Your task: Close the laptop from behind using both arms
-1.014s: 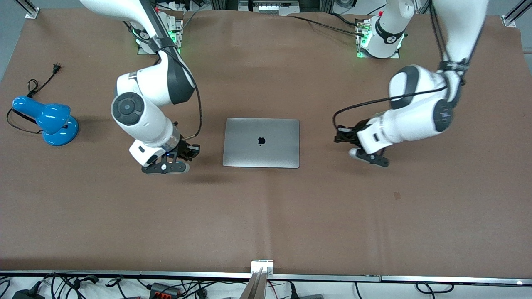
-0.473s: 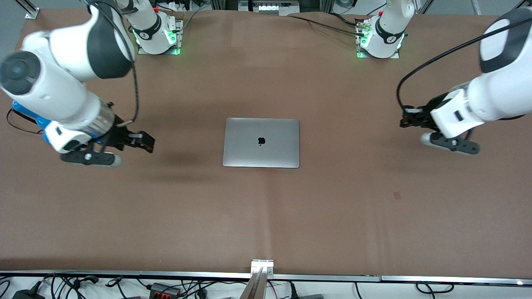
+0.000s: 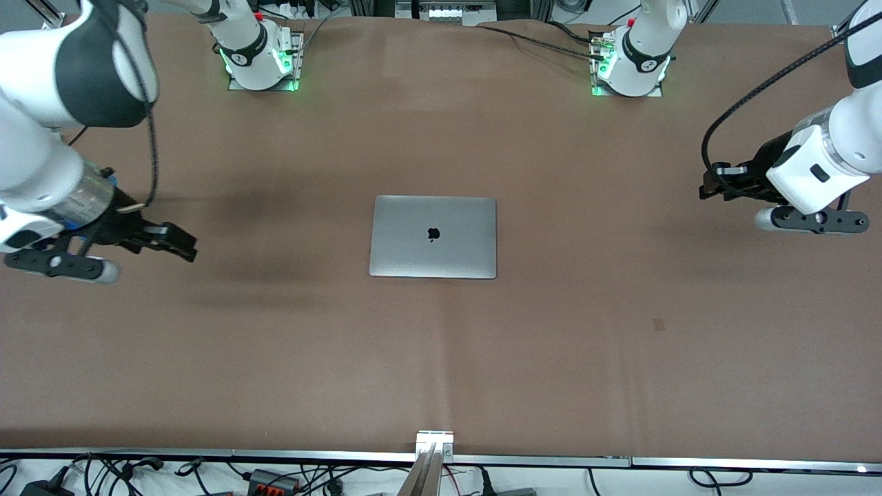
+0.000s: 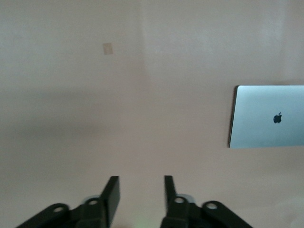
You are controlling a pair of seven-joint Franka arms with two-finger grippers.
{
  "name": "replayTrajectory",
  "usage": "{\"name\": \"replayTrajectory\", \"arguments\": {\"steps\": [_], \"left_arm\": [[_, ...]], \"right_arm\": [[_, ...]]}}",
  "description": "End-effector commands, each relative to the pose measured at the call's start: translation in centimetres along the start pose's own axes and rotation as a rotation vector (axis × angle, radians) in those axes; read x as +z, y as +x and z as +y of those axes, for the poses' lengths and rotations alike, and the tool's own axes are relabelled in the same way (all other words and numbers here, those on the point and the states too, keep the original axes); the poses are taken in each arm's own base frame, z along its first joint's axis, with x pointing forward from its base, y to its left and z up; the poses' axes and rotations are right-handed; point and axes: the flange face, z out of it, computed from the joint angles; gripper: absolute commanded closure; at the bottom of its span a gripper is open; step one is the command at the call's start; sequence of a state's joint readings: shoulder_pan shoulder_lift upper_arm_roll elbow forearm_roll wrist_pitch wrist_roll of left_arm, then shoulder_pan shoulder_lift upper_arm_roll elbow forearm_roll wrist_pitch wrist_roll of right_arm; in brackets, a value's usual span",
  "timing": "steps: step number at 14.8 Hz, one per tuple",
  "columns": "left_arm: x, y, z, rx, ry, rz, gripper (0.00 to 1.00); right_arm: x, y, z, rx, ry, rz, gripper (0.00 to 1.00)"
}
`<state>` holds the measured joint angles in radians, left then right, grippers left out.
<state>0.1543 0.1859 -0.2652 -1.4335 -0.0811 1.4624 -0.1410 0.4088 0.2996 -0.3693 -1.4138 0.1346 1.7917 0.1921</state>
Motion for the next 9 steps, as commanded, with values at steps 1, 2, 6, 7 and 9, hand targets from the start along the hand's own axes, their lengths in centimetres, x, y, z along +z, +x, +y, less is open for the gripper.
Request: {"name": "replayTrajectory", "arguments": {"steps": [1, 2, 6, 7, 9], "left_arm": [[-0.2, -1.4, 0.0, -0.024, 0.036, 0.048, 0.00], [0.2, -2.1, -0.8, -0.043, 0.044, 0.104, 0.00], [1.3, -4.2, 0.5, -0.020, 0.054, 0.171, 0.00], [1.0, -4.3, 0.3, -0.026, 0.053, 0.164, 0.00], [0.9, -3.8, -0.8, -0.016, 0.054, 0.138, 0.00]], "right_arm": [[-3.7, 0.2, 5.0, -0.031, -0.006, 0.038, 0.00], [-4.2, 0.3, 6.4, -0.045, -0.022, 0.047, 0.00], [-5.2, 0.3, 9.0, -0.099, -0.029, 0.052, 0.00], [-5.1, 0.3, 9.4, -0.105, -0.038, 0.049, 0.00], [-6.0, -0.4, 9.5, -0.106, -0.038, 0.037, 0.00]]}}
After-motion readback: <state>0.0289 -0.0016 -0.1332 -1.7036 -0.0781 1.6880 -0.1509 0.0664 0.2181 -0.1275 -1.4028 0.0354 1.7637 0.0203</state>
